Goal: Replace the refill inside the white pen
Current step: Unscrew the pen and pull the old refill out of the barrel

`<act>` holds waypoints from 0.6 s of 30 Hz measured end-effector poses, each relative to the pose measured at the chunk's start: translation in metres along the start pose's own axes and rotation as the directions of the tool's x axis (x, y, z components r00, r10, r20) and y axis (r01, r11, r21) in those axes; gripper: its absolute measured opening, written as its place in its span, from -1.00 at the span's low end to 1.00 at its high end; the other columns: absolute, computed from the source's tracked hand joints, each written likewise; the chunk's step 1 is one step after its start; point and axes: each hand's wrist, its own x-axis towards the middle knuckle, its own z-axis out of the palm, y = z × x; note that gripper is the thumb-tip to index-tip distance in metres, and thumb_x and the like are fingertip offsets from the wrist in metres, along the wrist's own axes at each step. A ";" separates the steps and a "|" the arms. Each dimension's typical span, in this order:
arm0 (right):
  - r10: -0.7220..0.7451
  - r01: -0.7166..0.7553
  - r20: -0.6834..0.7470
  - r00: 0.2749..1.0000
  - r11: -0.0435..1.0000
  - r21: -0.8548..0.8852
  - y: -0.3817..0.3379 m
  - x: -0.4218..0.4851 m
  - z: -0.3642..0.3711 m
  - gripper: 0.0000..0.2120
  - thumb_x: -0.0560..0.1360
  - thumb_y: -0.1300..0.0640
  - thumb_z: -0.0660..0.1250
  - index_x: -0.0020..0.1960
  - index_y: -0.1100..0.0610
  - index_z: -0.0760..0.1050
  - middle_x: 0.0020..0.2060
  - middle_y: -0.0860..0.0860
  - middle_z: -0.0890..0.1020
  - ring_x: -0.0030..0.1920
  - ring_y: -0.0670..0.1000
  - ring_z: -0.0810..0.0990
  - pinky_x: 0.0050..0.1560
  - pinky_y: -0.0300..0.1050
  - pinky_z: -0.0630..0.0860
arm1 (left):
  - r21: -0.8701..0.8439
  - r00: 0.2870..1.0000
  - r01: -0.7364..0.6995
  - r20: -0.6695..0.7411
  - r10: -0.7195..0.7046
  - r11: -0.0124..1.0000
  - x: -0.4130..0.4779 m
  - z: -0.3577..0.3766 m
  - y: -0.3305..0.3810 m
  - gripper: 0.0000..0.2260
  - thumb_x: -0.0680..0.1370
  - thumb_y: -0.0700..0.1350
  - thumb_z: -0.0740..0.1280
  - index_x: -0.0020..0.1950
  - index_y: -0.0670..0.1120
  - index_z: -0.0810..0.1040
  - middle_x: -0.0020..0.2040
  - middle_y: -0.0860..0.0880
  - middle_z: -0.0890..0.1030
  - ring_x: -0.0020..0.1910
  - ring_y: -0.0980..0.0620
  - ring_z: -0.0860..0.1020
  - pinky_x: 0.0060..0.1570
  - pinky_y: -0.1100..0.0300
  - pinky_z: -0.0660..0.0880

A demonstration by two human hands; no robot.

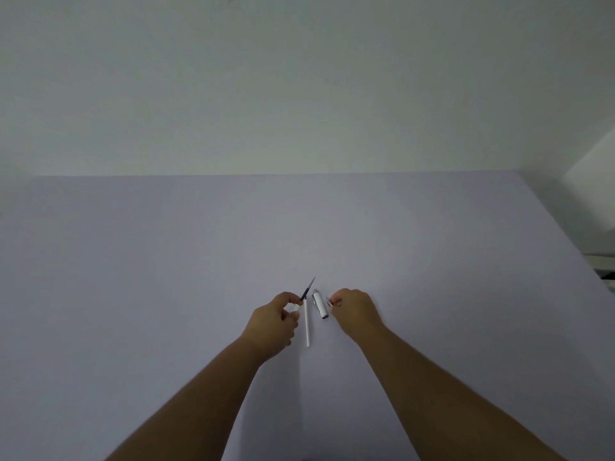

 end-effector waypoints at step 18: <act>-0.006 -0.138 0.186 0.983 0.645 0.751 -0.018 -0.008 -0.033 -0.95 0.42 0.09 0.41 -0.15 0.00 0.65 -0.22 -0.03 0.64 -0.22 -0.05 0.52 -0.17 -0.20 0.49 | 0.027 1.000 -0.024 -0.007 0.024 0.999 0.000 0.006 0.013 -0.85 0.58 -0.13 0.21 0.08 0.07 0.51 -0.23 -0.05 0.58 -0.30 -0.01 0.56 -0.19 0.12 0.63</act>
